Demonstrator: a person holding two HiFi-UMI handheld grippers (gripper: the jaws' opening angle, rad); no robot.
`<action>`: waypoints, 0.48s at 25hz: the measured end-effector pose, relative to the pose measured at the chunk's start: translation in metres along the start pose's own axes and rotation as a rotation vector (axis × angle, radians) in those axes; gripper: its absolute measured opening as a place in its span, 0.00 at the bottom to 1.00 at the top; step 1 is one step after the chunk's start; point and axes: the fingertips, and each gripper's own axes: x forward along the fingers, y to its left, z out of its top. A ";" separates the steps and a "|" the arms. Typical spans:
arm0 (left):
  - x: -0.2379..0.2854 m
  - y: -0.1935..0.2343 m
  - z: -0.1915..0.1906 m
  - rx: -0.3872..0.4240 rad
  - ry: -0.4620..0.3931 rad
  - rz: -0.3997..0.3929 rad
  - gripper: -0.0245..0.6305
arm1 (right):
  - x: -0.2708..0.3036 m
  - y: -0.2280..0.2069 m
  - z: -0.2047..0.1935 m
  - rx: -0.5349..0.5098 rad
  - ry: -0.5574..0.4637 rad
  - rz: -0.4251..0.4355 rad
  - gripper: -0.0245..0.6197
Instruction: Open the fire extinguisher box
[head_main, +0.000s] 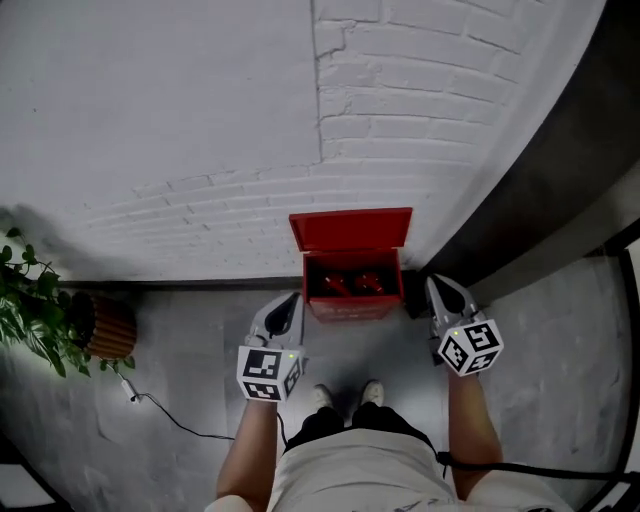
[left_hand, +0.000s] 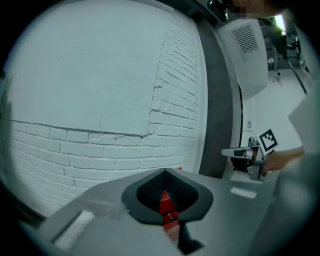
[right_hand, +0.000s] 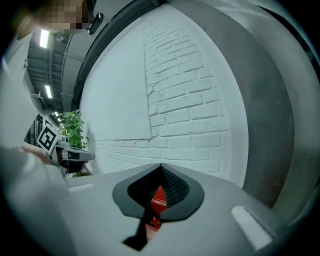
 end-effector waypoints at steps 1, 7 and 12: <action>-0.003 0.000 0.006 0.004 -0.003 0.004 0.05 | -0.001 0.003 0.004 -0.002 0.003 0.006 0.05; -0.012 -0.003 0.035 0.010 -0.021 0.017 0.05 | -0.003 0.024 0.023 -0.014 0.018 0.059 0.05; -0.012 -0.007 0.047 0.015 -0.037 0.018 0.05 | 0.000 0.031 0.041 -0.039 0.007 0.084 0.05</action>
